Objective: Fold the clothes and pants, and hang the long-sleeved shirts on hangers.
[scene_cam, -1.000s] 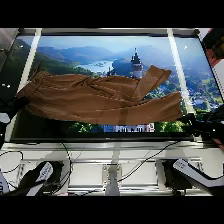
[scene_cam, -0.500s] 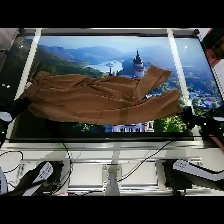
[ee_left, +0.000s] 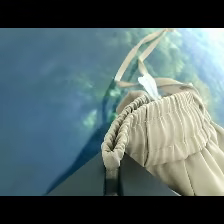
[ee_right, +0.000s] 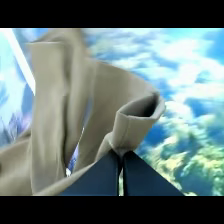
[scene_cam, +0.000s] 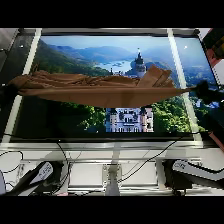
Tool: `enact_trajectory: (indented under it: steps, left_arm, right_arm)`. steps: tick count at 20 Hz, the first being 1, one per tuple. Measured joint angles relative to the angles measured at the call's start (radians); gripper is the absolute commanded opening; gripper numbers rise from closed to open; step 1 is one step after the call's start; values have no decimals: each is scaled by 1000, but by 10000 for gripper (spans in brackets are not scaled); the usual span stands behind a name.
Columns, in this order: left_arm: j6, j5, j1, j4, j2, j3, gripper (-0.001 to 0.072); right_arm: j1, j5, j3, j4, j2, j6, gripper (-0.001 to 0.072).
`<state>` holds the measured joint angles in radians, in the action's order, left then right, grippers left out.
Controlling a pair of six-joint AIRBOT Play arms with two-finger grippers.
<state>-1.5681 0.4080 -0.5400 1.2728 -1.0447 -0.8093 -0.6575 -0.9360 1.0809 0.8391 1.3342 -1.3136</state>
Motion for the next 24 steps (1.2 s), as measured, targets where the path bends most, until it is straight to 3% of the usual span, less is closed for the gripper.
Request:
enact_trajectory:
  steps: [5,10,14,18,19,20,21,22,24]
  left_arm:
    - [-2,371,-45,175,-23,-104,34]
    - [147,678,-57,344,-76,-131,34]
    - [200,802,-59,459,-151,-136,35]
    - [215,845,-58,508,-225,-136,36]
    - [216,851,-58,513,-242,-137,37]
    - [218,854,-58,518,-255,-137,101]
    - [219,859,-58,522,-268,-137,372]
    - [223,862,-58,526,-277,-137,720]
    - [222,863,-58,528,-288,-137,699]
  right_arm:
    - [2,-291,116,270,-54,-2,15]
    - [3,-528,119,443,-123,-2,14]
    - [3,-617,24,548,-160,-3,15]
    - [3,-634,-109,585,-172,-9,17]
    - [3,-630,-135,589,-174,-11,96]
    - [3,-622,-154,590,-174,-15,339]
    - [3,-605,-166,589,-175,-18,554]
    - [3,-592,-175,581,-176,-21,615]
    - [3,-570,-182,552,-176,-26,617]
